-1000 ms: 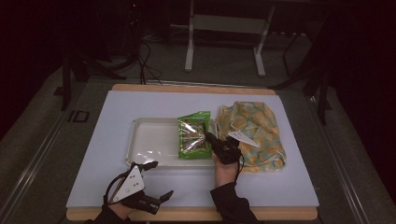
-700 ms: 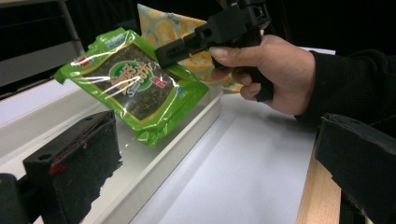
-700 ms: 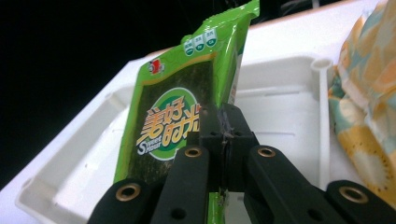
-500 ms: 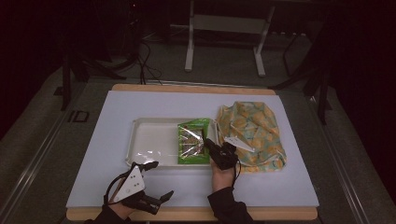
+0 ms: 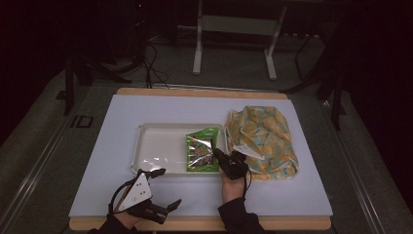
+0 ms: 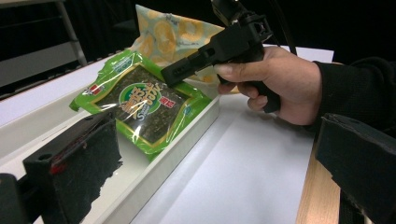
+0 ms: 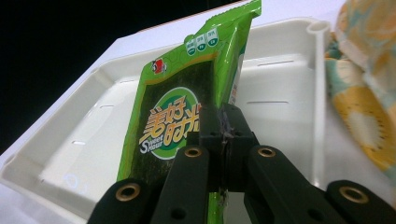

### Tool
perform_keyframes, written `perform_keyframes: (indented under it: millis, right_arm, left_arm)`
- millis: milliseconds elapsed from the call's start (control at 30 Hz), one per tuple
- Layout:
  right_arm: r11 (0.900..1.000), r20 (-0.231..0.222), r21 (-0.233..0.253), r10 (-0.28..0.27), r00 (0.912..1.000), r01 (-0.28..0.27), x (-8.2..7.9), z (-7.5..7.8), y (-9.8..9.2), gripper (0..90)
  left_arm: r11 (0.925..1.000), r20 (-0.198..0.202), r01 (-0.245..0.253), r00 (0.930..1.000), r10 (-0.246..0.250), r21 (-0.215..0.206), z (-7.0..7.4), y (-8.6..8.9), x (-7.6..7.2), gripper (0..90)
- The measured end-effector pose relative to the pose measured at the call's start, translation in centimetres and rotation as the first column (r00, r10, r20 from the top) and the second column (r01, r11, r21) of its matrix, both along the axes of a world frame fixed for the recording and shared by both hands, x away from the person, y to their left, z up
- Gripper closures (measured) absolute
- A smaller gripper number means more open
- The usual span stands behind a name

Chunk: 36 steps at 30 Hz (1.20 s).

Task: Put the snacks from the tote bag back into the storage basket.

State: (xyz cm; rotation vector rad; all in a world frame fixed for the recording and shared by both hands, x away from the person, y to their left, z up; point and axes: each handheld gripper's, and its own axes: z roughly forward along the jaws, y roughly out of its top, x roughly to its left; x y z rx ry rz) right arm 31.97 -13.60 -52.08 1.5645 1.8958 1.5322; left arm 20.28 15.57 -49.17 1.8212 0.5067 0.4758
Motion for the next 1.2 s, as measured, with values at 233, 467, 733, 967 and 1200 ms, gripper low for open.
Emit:
perform_keyframes:
  millis: [233, 467, 733, 967, 1200]
  right_arm:
    - [1.000, -0.012, -0.026, -0.002, 0.9999, 0.002, -0.1, -0.1, -0.3, 88.9]
    - [0.999, -0.031, -0.036, 0.003, 0.9995, -0.004, 0.2, -0.6, -0.6, 88.8]
    - [0.999, -0.069, -0.051, 0.016, 0.9975, -0.019, 0.5, -1.1, -0.5, 88.3]
    - [0.995, -0.096, -0.093, 0.022, 0.9951, -0.032, 1.1, -1.3, -0.4, 83.6]
    - [0.990, -0.064, -0.141, 0.017, 0.9978, -0.026, 0.9, -1.0, -0.3, 74.4]
  left_arm:
    - [1.0000, 0.000, 0.003, 1.0000, -0.003, 0.000, 0.0, -0.1, 0.1, 0.4]
    - [1.0000, 0.000, 0.004, 1.0000, -0.004, 0.000, 0.0, -0.1, 0.1, 0.4]
    - [1.0000, 0.001, 0.006, 1.0000, -0.006, 0.004, 0.0, -0.1, 0.1, 0.4]
    - [0.9999, 0.002, 0.010, 0.9999, -0.010, 0.003, 0.0, -0.1, 0.1, 0.4]
    - [0.9999, 0.002, 0.011, 0.9999, -0.011, 0.003, 0.0, -0.1, 0.1, 0.4]
